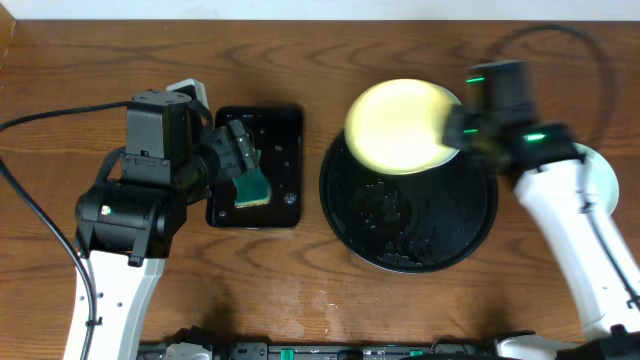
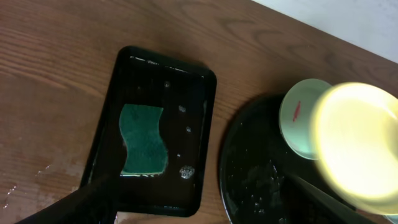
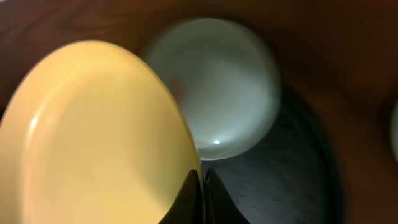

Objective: Clean dirty plates on tray and stack at the side
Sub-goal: 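Place the yellow plate onto the pale green plate right of tray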

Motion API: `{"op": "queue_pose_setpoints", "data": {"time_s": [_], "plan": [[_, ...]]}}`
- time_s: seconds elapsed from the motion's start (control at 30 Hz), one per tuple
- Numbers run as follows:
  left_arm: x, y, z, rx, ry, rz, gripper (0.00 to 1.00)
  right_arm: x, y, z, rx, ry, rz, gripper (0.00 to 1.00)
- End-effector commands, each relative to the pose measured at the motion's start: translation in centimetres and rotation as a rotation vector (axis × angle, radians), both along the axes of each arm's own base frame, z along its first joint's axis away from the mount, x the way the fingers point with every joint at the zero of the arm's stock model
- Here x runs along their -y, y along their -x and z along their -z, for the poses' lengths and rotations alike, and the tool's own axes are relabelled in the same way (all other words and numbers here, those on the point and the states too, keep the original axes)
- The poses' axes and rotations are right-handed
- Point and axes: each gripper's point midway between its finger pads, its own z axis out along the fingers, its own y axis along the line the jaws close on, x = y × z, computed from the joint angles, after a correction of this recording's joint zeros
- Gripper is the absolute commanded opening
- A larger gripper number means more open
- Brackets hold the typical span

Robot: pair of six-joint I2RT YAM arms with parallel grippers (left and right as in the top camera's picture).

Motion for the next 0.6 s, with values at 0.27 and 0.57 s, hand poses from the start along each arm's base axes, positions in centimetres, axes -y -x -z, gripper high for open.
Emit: {"op": "queue_pose_setpoints", "data": {"time_s": [0.27, 0.57], "plan": [[0.1, -0.2, -0.7, 0.021, 0.000, 0.010, 0.83, 18.7, 4.6, 3.6, -0.166, -0.109, 0.489, 0.01], [0.1, -0.2, -0.7, 0.021, 0.000, 0.010, 0.83, 27.8, 11.8, 9.4, -0.256, -0.026, 0.870, 0.01]]}}
